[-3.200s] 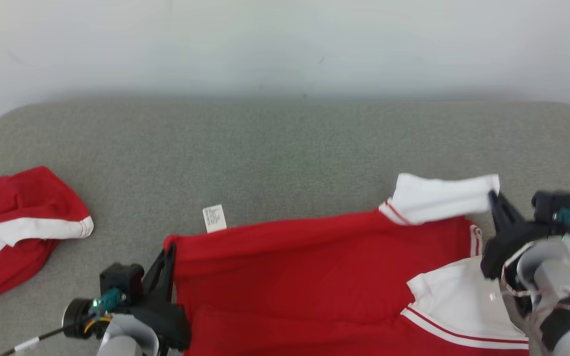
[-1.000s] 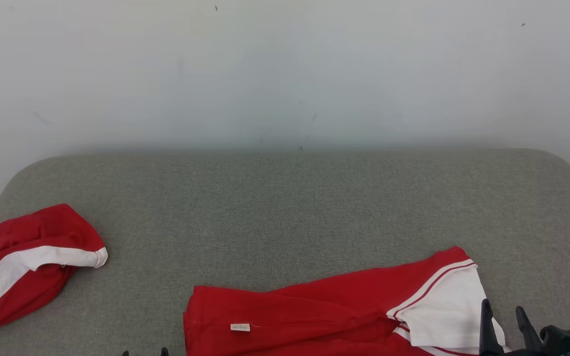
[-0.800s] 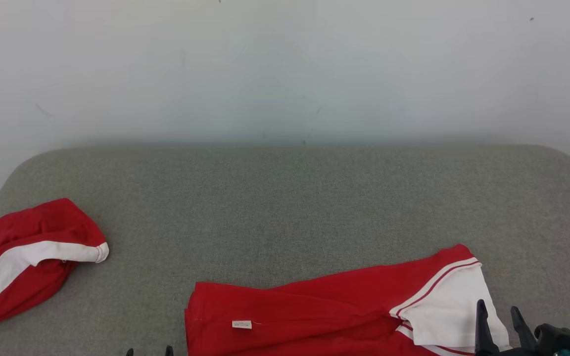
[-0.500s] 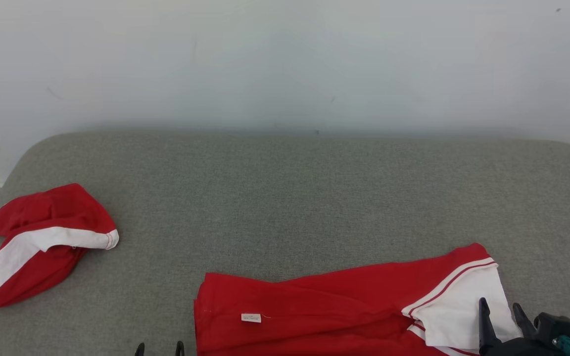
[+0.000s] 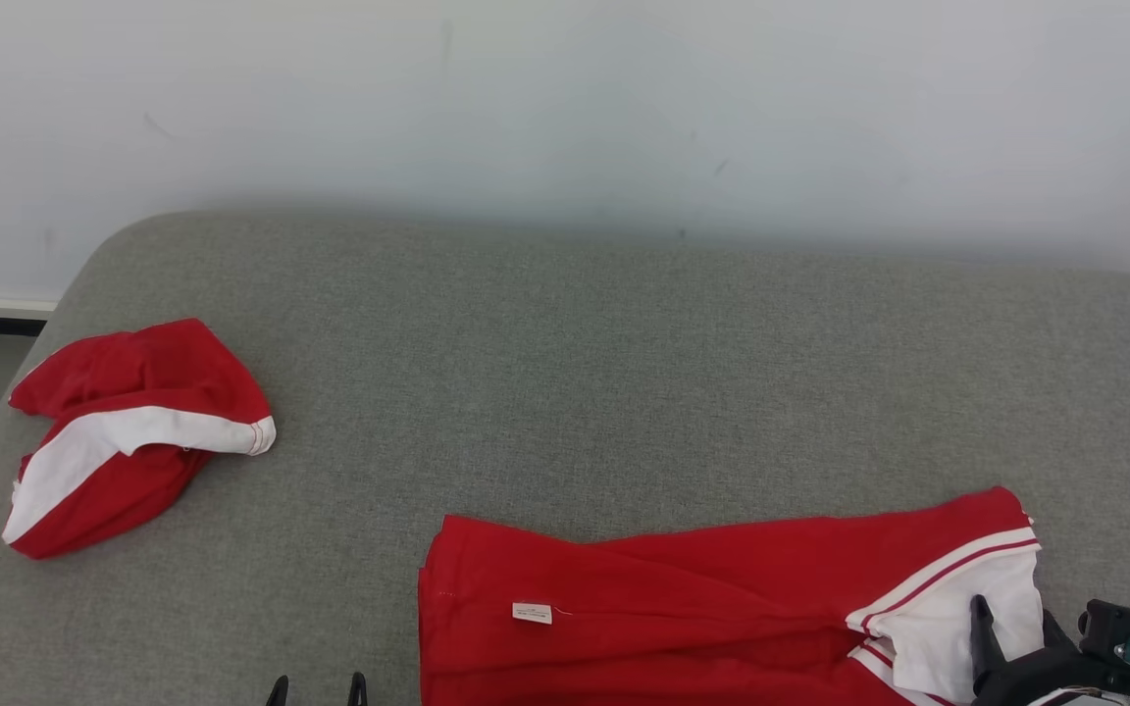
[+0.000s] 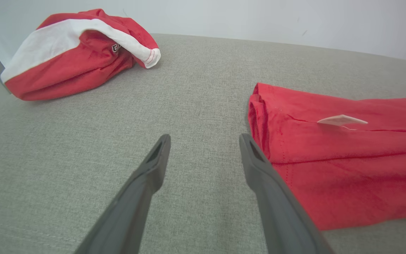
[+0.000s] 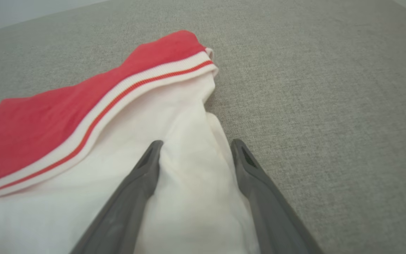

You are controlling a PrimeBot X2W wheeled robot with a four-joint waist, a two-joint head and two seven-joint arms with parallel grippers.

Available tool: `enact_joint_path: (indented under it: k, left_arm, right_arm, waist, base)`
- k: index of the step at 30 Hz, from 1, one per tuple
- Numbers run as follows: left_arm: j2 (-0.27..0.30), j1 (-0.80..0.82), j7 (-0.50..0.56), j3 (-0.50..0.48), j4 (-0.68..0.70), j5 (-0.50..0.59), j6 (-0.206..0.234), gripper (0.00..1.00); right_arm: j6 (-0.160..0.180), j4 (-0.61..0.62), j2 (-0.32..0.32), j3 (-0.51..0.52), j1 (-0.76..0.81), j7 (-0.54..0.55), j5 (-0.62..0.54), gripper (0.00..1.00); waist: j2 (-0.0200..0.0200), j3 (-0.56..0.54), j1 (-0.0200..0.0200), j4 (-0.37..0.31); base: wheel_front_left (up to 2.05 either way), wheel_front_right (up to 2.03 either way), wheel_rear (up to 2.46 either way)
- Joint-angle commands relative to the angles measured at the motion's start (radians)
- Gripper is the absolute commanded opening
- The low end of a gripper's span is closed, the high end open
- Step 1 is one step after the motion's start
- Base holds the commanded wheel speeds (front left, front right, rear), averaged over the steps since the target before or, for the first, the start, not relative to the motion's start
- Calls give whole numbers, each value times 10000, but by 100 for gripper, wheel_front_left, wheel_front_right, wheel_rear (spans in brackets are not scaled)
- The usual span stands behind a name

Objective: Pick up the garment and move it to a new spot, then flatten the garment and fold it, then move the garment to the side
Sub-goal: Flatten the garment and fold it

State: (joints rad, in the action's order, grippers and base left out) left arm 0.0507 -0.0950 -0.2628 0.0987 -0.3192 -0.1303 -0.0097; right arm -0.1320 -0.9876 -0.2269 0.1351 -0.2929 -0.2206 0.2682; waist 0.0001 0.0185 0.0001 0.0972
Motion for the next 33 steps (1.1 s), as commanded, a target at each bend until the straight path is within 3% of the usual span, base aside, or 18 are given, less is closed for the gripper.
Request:
enact_joint_path:
  k: [1,4,5,6,8,14,19,28,33]
  left_arm:
    - [-6,126,-28,4,9,59,-8,100]
    - [-5,155,-28,-2,15,39,19,100]
    - [-5,166,-28,2,16,34,35,100]
    - [-5,186,-28,10,12,31,42,100]
    - [-5,199,-28,27,-6,26,45,100]
    - [-5,237,-28,88,-50,-58,72,100]
    - [-5,232,-28,100,-76,-52,72,100]
    - [-5,22,-28,37,-40,32,12,100]
    - [-6,23,-28,125,-46,-72,-5,100]
  right_arm:
    - [23,-257,112,-188,14,185,168,100]
    - [17,-361,396,-772,31,451,531,100]
    - [-10,-318,480,-1043,58,550,699,95]
    - [-26,-240,577,-1368,105,633,889,56]
    - [-29,-16,651,-1905,240,775,1318,0]
    - [-23,378,217,-3031,535,1005,2410,0]
    - [25,142,-294,-2973,401,550,2694,0]
    - [31,-480,-1068,-724,-288,-444,2057,0]
    - [25,458,-654,746,174,-445,780,0]
  waist:
    - [-1,51,-1,51]
    - [-1,93,-1,70]
    - [-1,107,-1,71]
    - [-1,120,-1,74]
    - [-1,140,-1,74]
    - [-1,155,-1,28]
    - [-1,145,-1,-5]
    - [-1,-66,-1,-334]
    - [-1,-143,-1,-659]
  base:
    - [0,0,0]
    - [0,0,0]
    - [0,0,0]
    - [0,0,0]
    - [0,0,0]
    - [0,0,0]
    - [0,0,0]
    - [0,0,0]
    - [0,0,0]
